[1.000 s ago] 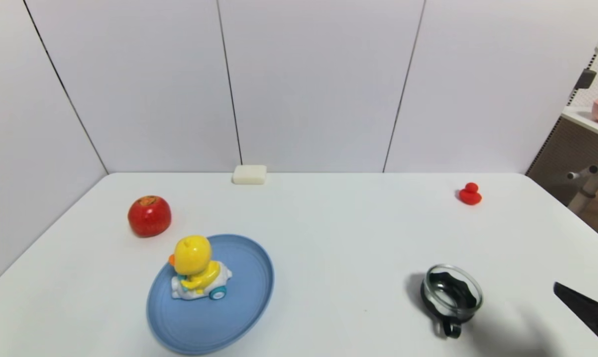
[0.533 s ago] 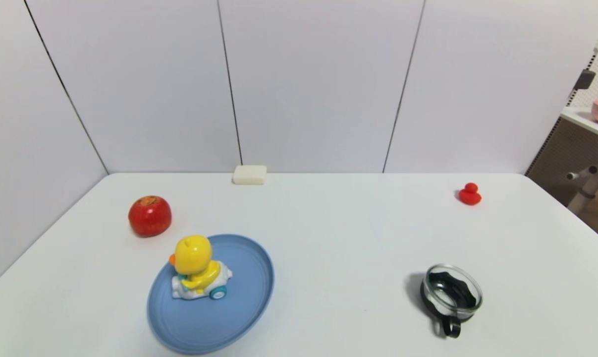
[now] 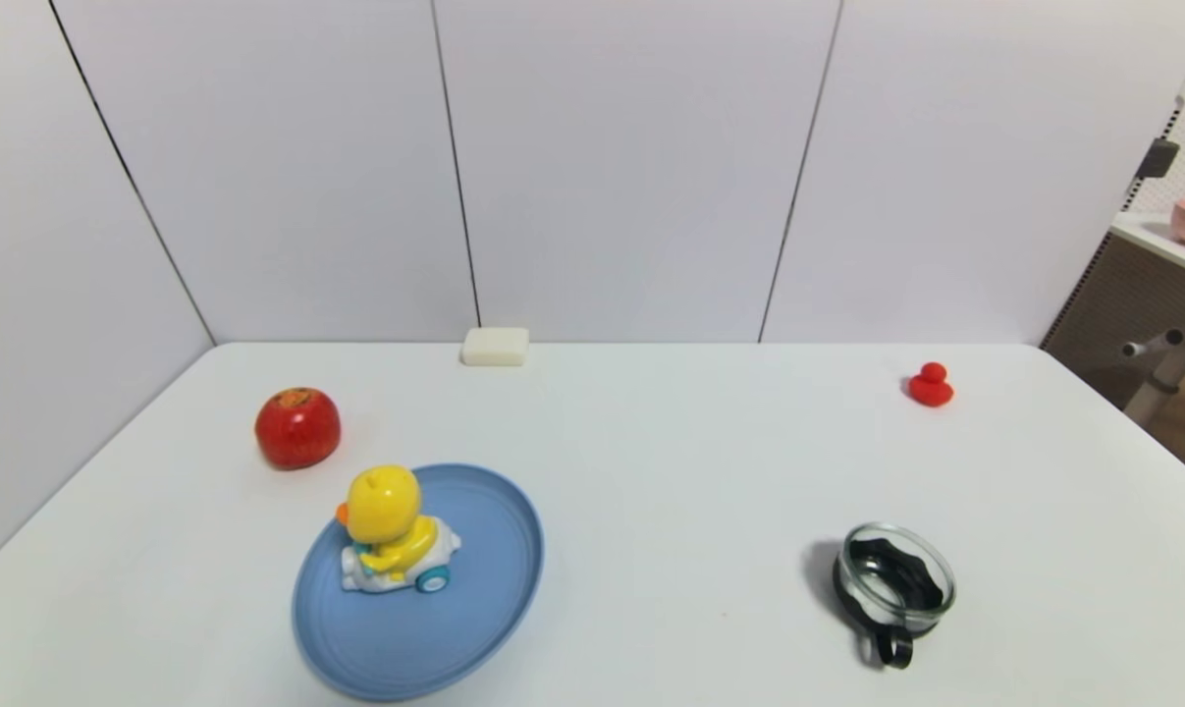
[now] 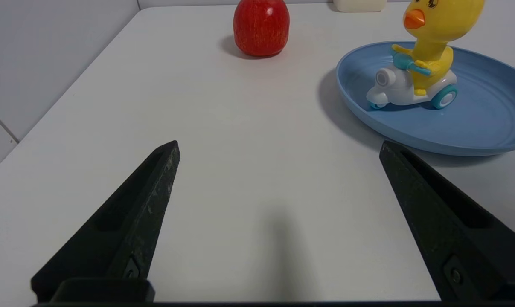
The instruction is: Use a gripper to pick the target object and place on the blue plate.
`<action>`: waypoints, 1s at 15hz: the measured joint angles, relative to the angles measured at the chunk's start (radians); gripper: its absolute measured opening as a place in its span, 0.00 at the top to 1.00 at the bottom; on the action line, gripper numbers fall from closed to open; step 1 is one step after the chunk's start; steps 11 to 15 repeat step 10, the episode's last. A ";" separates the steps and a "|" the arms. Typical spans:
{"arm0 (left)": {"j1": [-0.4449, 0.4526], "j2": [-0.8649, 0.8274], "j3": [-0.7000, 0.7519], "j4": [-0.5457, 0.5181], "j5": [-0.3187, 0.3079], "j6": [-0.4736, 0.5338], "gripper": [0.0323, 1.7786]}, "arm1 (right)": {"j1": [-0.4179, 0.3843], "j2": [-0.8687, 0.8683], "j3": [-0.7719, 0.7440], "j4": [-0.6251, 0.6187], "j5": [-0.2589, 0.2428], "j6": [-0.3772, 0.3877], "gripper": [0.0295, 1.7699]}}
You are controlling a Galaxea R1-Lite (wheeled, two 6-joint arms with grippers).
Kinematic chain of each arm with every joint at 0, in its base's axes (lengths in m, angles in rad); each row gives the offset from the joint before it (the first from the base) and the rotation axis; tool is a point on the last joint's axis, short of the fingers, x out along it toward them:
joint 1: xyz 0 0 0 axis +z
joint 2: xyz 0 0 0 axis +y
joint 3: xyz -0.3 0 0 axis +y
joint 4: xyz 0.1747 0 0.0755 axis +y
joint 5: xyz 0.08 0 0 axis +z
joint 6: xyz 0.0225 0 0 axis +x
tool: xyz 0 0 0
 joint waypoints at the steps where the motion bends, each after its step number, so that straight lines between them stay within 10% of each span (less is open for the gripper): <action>1: 0.000 0.000 0.000 0.000 0.000 0.000 0.05 | 0.000 -0.005 0.000 0.000 0.000 0.000 0.04; 15: 0.000 0.000 0.000 0.000 0.000 0.000 0.05 | 0.000 -0.011 0.001 0.001 -0.001 0.002 0.04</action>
